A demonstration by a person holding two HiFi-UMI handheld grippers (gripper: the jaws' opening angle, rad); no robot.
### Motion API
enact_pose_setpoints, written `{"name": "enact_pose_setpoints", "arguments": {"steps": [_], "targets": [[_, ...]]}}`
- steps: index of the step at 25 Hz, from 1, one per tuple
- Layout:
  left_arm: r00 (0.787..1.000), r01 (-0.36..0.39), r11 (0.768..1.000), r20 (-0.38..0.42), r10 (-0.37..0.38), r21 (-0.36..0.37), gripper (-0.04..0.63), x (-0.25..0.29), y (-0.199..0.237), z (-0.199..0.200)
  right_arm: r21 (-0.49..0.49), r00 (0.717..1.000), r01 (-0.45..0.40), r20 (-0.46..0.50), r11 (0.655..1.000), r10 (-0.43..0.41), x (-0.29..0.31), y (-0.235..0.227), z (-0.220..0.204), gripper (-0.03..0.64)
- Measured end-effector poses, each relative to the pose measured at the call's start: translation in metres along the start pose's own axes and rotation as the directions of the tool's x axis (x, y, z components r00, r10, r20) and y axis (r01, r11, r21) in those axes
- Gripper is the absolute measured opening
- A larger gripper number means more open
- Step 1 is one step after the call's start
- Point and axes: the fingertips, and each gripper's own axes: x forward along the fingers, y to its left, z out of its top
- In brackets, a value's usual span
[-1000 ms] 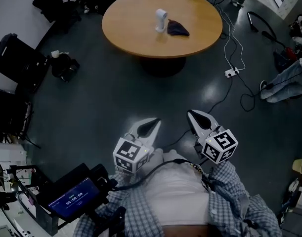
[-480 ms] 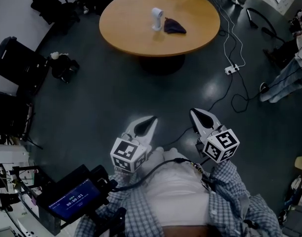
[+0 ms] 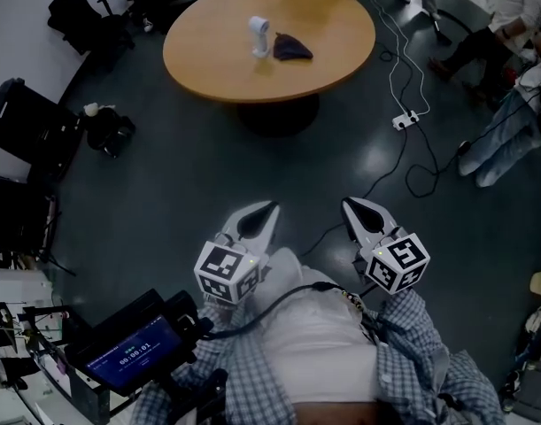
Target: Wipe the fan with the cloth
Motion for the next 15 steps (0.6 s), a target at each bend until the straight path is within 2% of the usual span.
{"name": "enact_pose_setpoints", "arguments": {"steps": [7, 12, 15], "targets": [[1.000, 0.015, 0.999, -0.004, -0.015, 0.031, -0.002, 0.021, 0.001, 0.009, 0.021, 0.999, 0.044, 0.007, 0.999, -0.044, -0.003, -0.024, -0.001, 0.003], [1.000, 0.016, 0.999, -0.010, -0.016, 0.032, -0.002, 0.058, 0.033, 0.025, 0.037, 0.998, 0.064, -0.001, 0.997, -0.064, 0.032, -0.051, 0.013, 0.003], [1.000, 0.010, 0.999, 0.003, -0.010, 0.046, -0.002, 0.065, 0.048, 0.031, 0.037, 0.997, 0.070, 0.009, 0.997, -0.070, 0.042, -0.053, 0.014, 0.003]]}}
